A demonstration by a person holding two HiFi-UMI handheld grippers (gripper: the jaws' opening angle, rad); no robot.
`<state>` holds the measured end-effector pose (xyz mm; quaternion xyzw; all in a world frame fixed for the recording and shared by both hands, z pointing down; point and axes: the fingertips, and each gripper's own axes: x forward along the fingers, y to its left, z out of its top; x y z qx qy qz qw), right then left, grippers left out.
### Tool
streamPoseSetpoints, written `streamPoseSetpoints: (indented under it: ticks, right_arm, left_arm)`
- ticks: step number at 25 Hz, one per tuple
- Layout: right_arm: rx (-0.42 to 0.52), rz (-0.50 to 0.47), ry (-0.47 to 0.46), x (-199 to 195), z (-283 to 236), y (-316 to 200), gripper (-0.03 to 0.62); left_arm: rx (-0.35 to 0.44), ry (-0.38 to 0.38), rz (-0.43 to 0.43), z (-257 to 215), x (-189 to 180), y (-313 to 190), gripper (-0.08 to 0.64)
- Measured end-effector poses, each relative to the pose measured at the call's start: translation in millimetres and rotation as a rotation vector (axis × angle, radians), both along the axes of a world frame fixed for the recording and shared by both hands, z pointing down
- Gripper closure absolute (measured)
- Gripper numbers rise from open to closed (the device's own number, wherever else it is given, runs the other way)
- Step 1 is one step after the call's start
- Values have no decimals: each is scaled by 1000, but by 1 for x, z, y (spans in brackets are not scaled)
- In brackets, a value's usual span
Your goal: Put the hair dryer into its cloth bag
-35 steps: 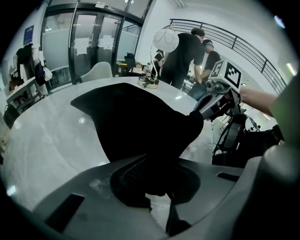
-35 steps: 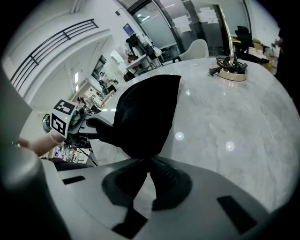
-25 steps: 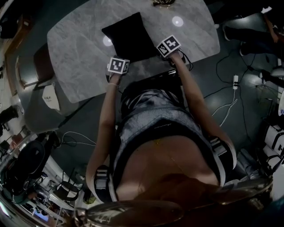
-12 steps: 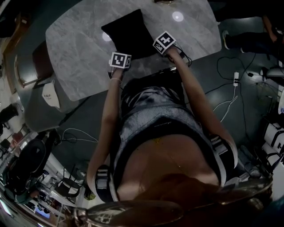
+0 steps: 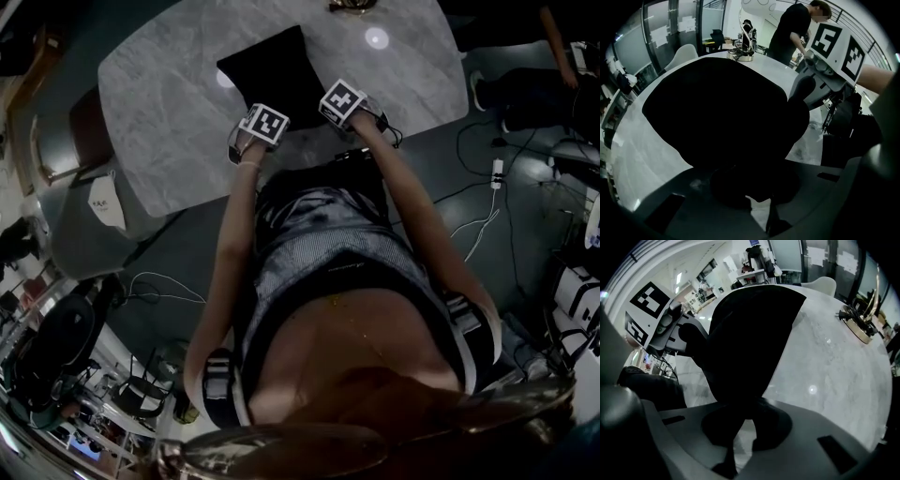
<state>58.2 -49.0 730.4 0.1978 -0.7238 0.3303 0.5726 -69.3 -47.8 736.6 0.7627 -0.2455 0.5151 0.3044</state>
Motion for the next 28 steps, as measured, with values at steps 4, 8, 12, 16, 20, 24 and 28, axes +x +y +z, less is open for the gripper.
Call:
streamPoseSetpoints:
  ticks: [4, 8, 12, 16, 20, 24, 28]
  right_arm:
    - [-3, -21, 4, 0, 1, 0, 518]
    - [-15, -11, -4, 0, 2, -1, 518]
    - [-1, -35, 9, -1, 2, 0, 517]
    - [4, -48, 15, 1, 2, 1, 518]
    - [3, -47, -2, 2, 0, 1, 518]
    - [7, -42, -15, 2, -1, 0, 518]
    - [5, -29, -45, 1, -2, 1, 518]
  left_arm:
    - [9, 2, 19, 0, 2, -2, 529]
    - [45, 12, 14, -2, 0, -6, 529]
    - [83, 18, 13, -3, -6, -6, 529]
    - [-4, 213, -100, -21, 0, 13, 419]
    - [50, 393, -229, -79, -17, 6, 365]
    - [136, 520, -407, -121, -36, -23, 368]
    - [16, 413, -358, -72, -22, -18, 486]
